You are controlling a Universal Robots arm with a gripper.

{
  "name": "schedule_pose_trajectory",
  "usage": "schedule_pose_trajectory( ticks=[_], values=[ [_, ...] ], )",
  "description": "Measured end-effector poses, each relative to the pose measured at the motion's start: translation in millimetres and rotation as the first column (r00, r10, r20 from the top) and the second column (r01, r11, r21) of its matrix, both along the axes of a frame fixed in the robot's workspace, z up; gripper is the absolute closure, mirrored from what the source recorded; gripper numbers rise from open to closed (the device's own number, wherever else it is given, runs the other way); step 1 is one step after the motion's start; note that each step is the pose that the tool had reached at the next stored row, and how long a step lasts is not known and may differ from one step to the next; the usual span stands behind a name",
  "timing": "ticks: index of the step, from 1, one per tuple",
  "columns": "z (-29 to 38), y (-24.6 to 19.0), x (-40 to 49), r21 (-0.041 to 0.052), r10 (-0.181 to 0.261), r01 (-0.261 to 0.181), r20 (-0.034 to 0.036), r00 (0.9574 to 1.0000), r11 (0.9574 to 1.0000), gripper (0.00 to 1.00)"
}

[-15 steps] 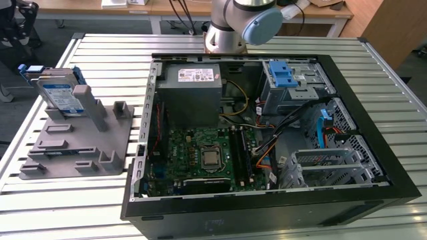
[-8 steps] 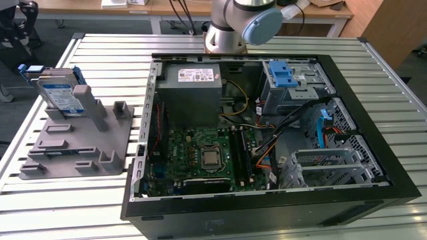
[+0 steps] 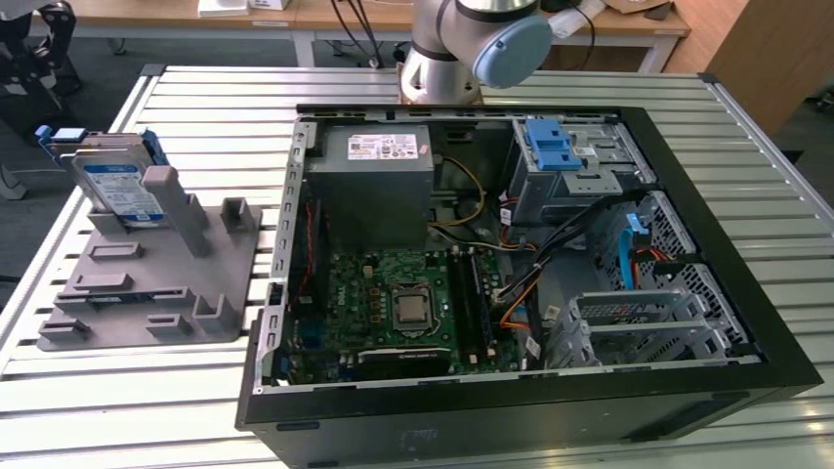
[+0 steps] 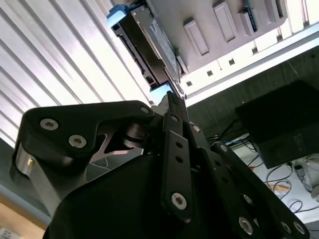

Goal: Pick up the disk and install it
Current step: 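Pick up the disk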

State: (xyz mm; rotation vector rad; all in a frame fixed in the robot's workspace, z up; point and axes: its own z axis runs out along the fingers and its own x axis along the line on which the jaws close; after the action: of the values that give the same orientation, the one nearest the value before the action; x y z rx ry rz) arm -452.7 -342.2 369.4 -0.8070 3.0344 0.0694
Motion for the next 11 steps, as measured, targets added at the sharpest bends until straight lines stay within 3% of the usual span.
schedule_pose_trajectory(
  ticks=[5,11],
  values=[
    [-0.6,0.0,-0.1,0.0000,0.089,-0.089,0.0000,0.9960,0.9960,0.89],
    [-1.4,0.0,-0.1,0.0000,0.196,-0.196,0.0000,0.9806,0.9806,0.89]
  ],
)
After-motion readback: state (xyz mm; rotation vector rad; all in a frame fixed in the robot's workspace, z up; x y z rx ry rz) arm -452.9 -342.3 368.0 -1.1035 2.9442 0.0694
